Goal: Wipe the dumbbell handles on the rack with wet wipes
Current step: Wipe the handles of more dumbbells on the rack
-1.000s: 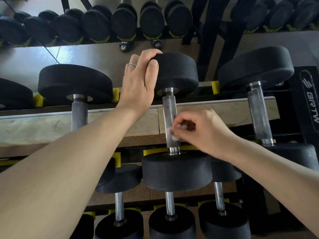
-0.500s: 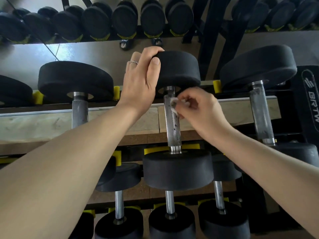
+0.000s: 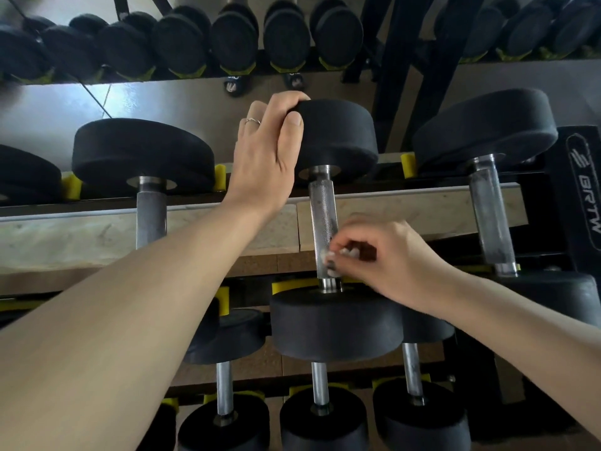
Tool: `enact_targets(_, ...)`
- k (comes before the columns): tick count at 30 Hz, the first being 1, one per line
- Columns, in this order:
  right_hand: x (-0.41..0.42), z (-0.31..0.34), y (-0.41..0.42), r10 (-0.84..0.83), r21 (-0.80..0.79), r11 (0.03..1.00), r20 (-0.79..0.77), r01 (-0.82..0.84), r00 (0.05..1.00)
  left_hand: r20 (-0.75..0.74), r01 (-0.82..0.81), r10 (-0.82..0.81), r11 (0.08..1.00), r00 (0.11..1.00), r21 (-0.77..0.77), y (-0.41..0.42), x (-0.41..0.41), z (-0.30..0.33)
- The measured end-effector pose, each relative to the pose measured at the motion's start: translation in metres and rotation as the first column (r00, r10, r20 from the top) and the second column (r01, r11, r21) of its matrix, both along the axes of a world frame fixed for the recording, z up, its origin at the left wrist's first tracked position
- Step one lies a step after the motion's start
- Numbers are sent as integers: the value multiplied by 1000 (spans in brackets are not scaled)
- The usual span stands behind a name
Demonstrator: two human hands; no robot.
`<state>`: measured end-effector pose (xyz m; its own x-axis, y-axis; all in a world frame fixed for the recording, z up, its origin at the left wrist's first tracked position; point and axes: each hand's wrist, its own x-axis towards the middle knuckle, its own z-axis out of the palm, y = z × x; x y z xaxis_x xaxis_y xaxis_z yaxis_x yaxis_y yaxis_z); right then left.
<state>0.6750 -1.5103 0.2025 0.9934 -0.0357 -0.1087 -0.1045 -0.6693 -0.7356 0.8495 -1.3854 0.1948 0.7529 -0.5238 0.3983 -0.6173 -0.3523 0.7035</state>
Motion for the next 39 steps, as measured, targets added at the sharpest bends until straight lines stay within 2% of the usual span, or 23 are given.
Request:
enact_targets(1, 2, 4, -1, 45, -28, 999, -7, -45, 999, 15, 0, 0, 1000, 1000, -5, 0, 0, 0)
enact_targets(3, 23, 11, 1, 100, -142, 986, 106, -85, 989, 47, 5, -4, 1000, 999, -4, -1, 0, 0)
enact_targets(5, 42, 14, 8, 105, -233, 971, 221, -52, 969, 45, -7, 7, 1000, 999, 1, -1, 0, 0)
enact_targets(6, 46, 13, 10, 114, -258, 965, 228, -53, 967, 47, -5, 5, 1000, 999, 0, -1, 1, 0)
enact_targets(7, 42, 13, 10, 148, -278, 956, 196, -89, 969, 54, 4, -4, 1000, 999, -1, 0, 1, 0)
enact_targets(10, 19, 21, 7, 341, -283, 898, -39, -338, 939, 40, 13, -13, 1000, 999, 6, 1, 0, 1)
enact_targets(12, 22, 27, 7, 409, -313, 854, -90, -416, 908, 30, 3, -3, 1000, 1000, 4, 1, 0, 1)
enact_targets(14, 38, 28, 9, 379, -400, 851, 19, -340, 925, 43, -2, 2, 1000, 999, 1, 0, -1, 1)
enact_targets(16, 46, 24, 9, 245, -393, 902, 131, -177, 960, 32, -6, 5, 1000, 999, 7, 0, 0, 0)
enact_targets(17, 42, 21, 9, 220, -371, 916, 141, -155, 965, 26, 0, 0, 1000, 1000, 10, 0, 1, 0)
enact_targets(21, 22, 21, 9, 368, -272, 884, -95, -380, 925, 12, 4, -4, 1000, 1000, 7, 2, 0, 0)
enact_targets(22, 28, 26, 6, 378, -292, 873, -101, -391, 920, 23, 1, -1, 1000, 1000, 2, 1, -1, 1)
enact_targets(24, 45, 27, 1, 308, -373, 889, 55, -267, 950, 14, -1, 0, 1000, 1000, 5, 0, -1, 2)
enact_targets(26, 49, 23, -2, 152, -327, 941, 188, -84, 970, -5, -1, 1, 1000, 1000, 8, 0, 0, 1)
enact_targets(27, 42, 18, 0, 134, -289, 954, 188, -76, 973, -3, 6, -6, 1000, 1000, 9, 0, 0, 1)
enact_targets(30, 13, 13, 4, 267, -180, 949, 24, -259, 963, 2, 2, -2, 1000, 1000, -6, 2, -1, 1)
enact_targets(32, 19, 17, -2, 280, -215, 940, 40, -265, 959, 17, -3, 3, 1000, 1000, -19, 1, -3, 2)
enact_targets(34, 36, 18, -7, 126, -263, 962, 209, -68, 970, 14, 1, -1, 1000, 1000, -11, 1, -2, 3)
enact_targets(36, 39, 14, -6, -16, -206, 976, 268, 73, 963, 9, 9, -9, 1000, 1000, -6, 1, -1, 2)
enact_targets(39, 11, 4, 3, 118, -156, 983, 123, -98, 985, 9, 21, -21, 1000, 1000, -6, 2, -2, 2)
